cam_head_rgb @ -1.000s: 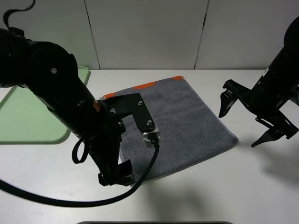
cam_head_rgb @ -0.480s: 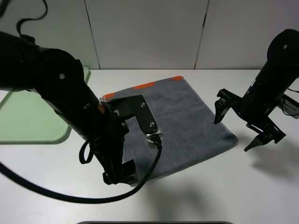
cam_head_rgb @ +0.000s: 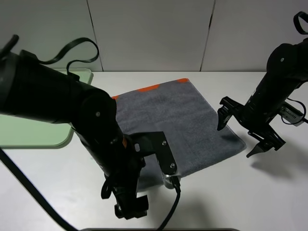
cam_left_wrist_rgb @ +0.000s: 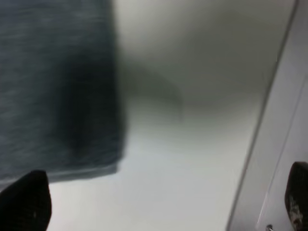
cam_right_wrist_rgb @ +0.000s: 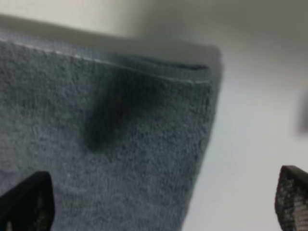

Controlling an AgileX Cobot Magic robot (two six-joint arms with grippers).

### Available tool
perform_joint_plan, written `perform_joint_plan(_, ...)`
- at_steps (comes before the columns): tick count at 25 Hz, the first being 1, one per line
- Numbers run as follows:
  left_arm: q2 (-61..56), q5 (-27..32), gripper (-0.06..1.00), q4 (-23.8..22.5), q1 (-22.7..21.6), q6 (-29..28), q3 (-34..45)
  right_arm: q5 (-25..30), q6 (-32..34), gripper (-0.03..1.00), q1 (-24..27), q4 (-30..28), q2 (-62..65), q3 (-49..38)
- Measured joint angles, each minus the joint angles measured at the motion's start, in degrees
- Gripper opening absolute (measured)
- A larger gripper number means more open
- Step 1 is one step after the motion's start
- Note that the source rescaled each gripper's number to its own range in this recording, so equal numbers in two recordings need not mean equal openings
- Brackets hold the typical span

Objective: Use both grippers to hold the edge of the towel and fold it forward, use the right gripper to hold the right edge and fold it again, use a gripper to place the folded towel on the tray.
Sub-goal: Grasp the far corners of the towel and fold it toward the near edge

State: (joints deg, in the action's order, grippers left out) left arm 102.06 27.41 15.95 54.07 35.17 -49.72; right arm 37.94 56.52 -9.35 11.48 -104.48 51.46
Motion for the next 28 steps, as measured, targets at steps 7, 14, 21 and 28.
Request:
perform_joint_plan(7,2.6,-0.4,0.98,0.0,0.4,-0.1,-0.5,-7.3,-0.2,1.00,0.0,0.0,-0.6,-8.8)
perform_joint_plan(14,4.0,-1.0,0.98,0.1,0.4,-0.1,-0.7,-9.3,-1.6,1.00,0.0,0.4,-0.8,-10.2)
perform_joint_plan(21,6.4,-2.4,0.98,0.1,0.4,-0.1,-0.7,-9.3,-1.7,1.00,0.0,0.7,-0.9,-10.2)
perform_joint_plan(28,7.9,-4.9,0.96,0.4,0.4,-0.1,-0.7,-9.3,-1.7,1.00,0.0,0.7,-0.9,-10.2)
